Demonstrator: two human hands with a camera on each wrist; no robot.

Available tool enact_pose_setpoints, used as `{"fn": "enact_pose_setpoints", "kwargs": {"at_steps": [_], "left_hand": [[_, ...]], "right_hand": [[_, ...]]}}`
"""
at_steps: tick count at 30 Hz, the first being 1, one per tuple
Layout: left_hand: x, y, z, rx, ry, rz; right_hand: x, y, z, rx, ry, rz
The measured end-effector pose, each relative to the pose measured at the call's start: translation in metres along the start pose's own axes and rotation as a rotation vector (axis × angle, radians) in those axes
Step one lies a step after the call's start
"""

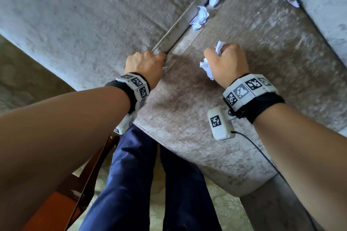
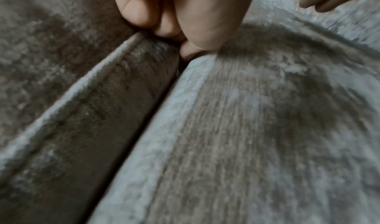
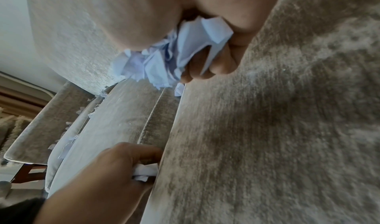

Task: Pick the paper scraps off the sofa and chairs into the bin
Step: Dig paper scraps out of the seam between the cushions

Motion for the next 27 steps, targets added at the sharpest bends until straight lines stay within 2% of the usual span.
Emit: {"fn": "enact_pose_setpoints", "kwargs": {"at_steps": [5,10,19,23,27], "left_hand": [[0.008,-0.004,0.007,0.147,0.044,-0.036],[0.017,-0.014,0.032,0.575,0.166,-0.015],[0.020,-0.027,0.037,1.006,0.214,0.086],[0.022,-0.030,0.039,1.090,0.283,0.109],[0.027,-0.026,0.042,1.213,0.254,0.065]], "right_hand": [[0.004,-0.007,0.001,0.026,0.037,0.004],[0.001,-0.009,-0.012,0.110,0.020,0.052],[0.001,-0.011,-0.025,-0.115,-0.043,-0.022],[-0.003,-0.010,-0.032,-0.213,-0.065,-0.068],[-0.001,-0.024,-0.039,-0.145,-0.113,0.056]]}}
Point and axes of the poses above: each hand's wrist, its own x-axis away from the middle knuckle, its own z-axis out of the back of the hand, y = z × x, the point moved 6 cm from there along -x, towards the middle knuckle, and after that the axes turned 15 degrees about x, right-handed, at the moved point
